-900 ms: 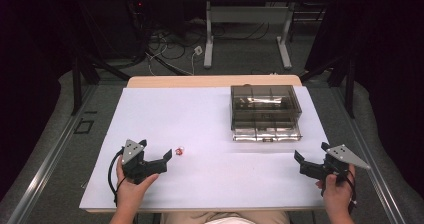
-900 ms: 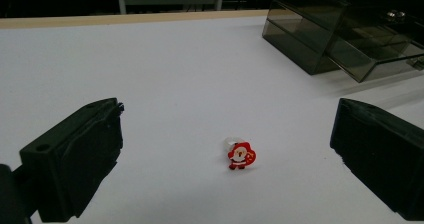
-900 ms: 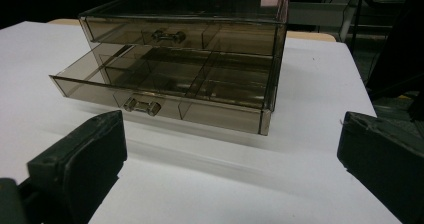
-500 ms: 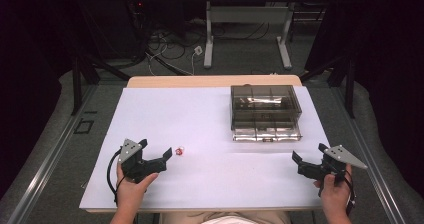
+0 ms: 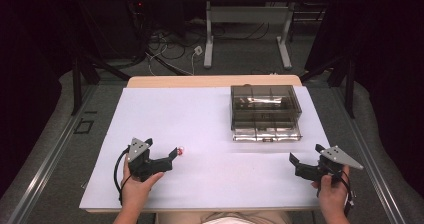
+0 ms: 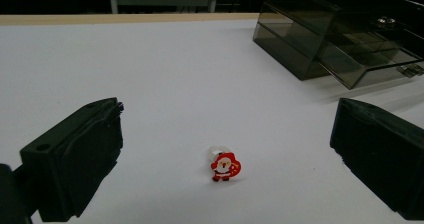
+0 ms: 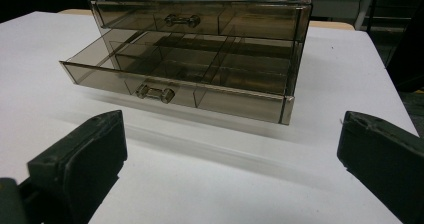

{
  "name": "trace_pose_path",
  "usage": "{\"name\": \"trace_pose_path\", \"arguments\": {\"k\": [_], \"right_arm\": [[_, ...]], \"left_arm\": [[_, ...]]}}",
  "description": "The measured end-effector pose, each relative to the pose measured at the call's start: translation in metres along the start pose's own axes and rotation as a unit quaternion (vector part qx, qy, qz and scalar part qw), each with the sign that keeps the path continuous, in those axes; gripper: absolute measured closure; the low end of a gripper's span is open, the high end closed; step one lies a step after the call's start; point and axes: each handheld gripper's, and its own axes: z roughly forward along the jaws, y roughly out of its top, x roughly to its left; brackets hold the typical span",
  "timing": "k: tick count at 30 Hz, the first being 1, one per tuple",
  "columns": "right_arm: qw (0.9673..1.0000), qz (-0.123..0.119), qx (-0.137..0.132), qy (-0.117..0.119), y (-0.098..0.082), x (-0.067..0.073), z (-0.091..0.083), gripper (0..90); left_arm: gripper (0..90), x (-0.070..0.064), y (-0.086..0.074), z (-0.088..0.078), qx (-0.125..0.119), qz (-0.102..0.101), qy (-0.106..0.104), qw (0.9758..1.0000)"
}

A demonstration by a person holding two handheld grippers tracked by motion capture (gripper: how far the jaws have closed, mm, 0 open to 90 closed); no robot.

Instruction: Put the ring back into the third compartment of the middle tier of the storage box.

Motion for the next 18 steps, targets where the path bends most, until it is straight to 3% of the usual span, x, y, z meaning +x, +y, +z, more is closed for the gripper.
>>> {"name": "trace_pose_path", "arguments": {"k": [12, 18], "right_arm": [[0.9999, -0.008, 0.011, 0.001, -0.001, 0.002, 0.003, 0.0], [1.0000, -0.002, 0.008, 0.003, -0.002, 0.002, 0.003, 0.0]], "left_arm": [[0.4, 0.008, 0.011, 0.006, 0.015, -0.028, 0.010, 0.9994], [0.5, 0.012, 0.018, 0.010, 0.026, -0.025, 0.012, 0.9993]]}}
